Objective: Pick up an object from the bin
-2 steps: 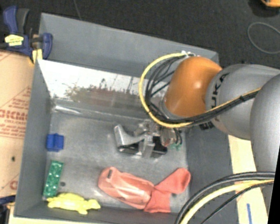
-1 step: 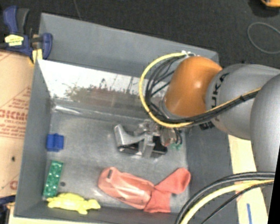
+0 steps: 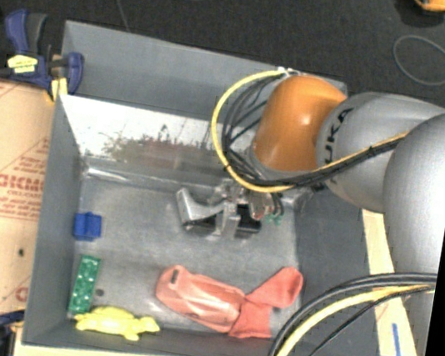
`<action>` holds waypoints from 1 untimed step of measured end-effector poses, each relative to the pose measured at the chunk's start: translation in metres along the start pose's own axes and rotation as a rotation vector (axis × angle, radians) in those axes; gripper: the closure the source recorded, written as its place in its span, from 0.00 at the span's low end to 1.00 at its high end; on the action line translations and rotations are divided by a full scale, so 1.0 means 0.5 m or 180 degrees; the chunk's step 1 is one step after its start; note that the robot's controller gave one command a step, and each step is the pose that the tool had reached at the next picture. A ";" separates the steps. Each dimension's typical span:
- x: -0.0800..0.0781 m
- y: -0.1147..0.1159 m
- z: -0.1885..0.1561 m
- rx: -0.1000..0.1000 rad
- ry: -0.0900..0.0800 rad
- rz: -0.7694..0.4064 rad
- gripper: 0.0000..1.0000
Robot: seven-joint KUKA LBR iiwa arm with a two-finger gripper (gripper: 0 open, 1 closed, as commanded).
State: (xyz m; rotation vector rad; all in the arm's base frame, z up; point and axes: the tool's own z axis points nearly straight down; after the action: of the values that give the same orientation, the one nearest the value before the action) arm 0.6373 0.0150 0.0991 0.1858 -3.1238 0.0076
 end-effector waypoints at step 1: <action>-0.010 0.013 0.017 0.0003 -0.0070 -0.0074 1.00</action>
Offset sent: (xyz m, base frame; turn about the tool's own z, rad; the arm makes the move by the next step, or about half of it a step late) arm -0.0091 -0.0154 0.2884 -0.0161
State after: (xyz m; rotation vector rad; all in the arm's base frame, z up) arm 0.6413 0.0219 0.0906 0.2237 -3.1432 0.0070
